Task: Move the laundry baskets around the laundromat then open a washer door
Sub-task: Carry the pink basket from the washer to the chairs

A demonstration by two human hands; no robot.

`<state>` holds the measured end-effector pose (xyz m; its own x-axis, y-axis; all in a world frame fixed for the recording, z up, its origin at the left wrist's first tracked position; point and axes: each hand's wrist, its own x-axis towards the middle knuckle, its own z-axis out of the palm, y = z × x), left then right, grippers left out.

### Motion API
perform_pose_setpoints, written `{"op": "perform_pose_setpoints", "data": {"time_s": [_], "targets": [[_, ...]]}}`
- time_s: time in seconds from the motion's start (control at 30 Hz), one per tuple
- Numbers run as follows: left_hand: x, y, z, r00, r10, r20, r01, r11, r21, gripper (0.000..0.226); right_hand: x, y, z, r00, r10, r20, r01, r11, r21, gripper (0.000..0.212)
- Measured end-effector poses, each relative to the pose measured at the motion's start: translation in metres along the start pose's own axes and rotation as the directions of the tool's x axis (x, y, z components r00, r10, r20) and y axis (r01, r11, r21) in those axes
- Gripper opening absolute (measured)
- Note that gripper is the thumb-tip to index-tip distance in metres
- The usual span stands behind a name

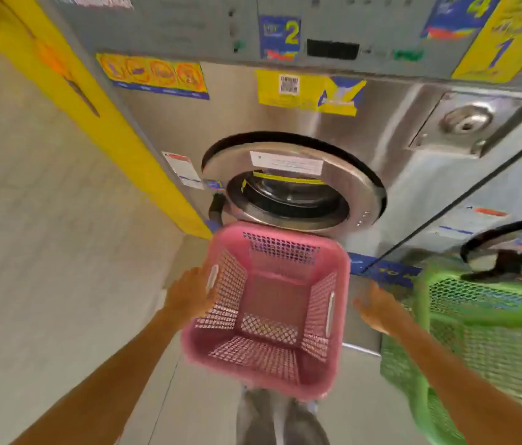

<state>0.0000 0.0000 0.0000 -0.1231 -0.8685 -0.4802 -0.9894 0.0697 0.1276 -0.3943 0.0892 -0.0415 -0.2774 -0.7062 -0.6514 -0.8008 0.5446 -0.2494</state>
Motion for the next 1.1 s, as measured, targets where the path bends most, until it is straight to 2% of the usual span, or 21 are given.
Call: {"op": "perform_pose_setpoints", "data": {"time_s": [0.13, 0.23, 0.33, 0.4, 0.47, 0.53, 0.67, 0.8, 0.87, 0.93, 1.0, 1.1], "targets": [[0.047, -0.027, 0.054, 0.993, -0.121, -0.001, 0.121, 0.990, -0.068, 0.063, 0.029, 0.000, 0.052, 0.999, 0.037, 0.031, -0.040, 0.996, 0.084, 0.070], [0.072, -0.037, 0.093, 0.985, -0.171, 0.012, 0.171, 0.972, -0.164, 0.071, 0.042, 0.004, 0.083, 1.000, -0.005, 0.000, 0.005, 0.989, 0.151, 0.064], [0.078, -0.044, 0.113, 0.982, -0.170, -0.078, 0.138, 0.940, -0.311, 0.063, 0.048, 0.003, 0.097, 1.000, 0.005, -0.031, 0.001, 0.980, 0.201, 0.055], [0.070, -0.050, 0.118, 0.978, -0.157, -0.140, 0.100, 0.933, -0.347, 0.054, 0.048, 0.002, 0.103, 0.998, 0.035, -0.057, -0.023, 0.978, 0.209, 0.052], [0.050, -0.055, 0.120, 0.977, -0.173, -0.128, 0.115, 0.923, -0.368, 0.053, 0.041, 0.001, 0.104, 0.996, 0.052, -0.078, -0.036, 0.982, 0.185, 0.048], [0.021, -0.060, 0.123, 0.971, -0.209, -0.114, 0.149, 0.907, -0.394, 0.055, 0.025, -0.005, 0.101, 0.995, 0.023, -0.101, -0.006, 0.986, 0.166, 0.040], [-0.059, -0.085, 0.142, 0.935, -0.344, -0.082, 0.260, 0.826, -0.500, 0.057, -0.014, -0.033, 0.103, 0.989, -0.084, -0.119, 0.090, 0.995, 0.044, 0.045], [-0.157, -0.140, 0.185, 0.870, -0.492, -0.016, 0.394, 0.716, -0.576, 0.059, -0.041, -0.074, 0.139, 0.965, -0.260, -0.030, 0.258, 0.964, -0.064, 0.053], [-0.211, -0.167, 0.208, 0.830, -0.557, 0.029, 0.462, 0.657, -0.596, 0.063, -0.052, -0.103, 0.167, 0.942, -0.332, 0.042, 0.335, 0.934, -0.125, 0.041], [-0.270, -0.196, 0.238, 0.778, -0.624, 0.071, 0.519, 0.575, -0.632, 0.070, -0.076, -0.141, 0.200, 0.907, -0.411, 0.095, 0.422, 0.891, -0.168, 0.029], [-0.328, -0.221, 0.274, 0.704, -0.700, 0.120, 0.555, 0.436, -0.708, 0.066, -0.103, -0.175, 0.239, 0.863, -0.485, 0.144, 0.505, 0.838, -0.205, 0.019], [-0.406, -0.255, 0.325, 0.638, -0.752, 0.166, 0.531, 0.274, -0.802, 0.061, -0.141, -0.216, 0.310, 0.797, -0.560, 0.227, 0.604, 0.754, -0.259, 0.019]]}}
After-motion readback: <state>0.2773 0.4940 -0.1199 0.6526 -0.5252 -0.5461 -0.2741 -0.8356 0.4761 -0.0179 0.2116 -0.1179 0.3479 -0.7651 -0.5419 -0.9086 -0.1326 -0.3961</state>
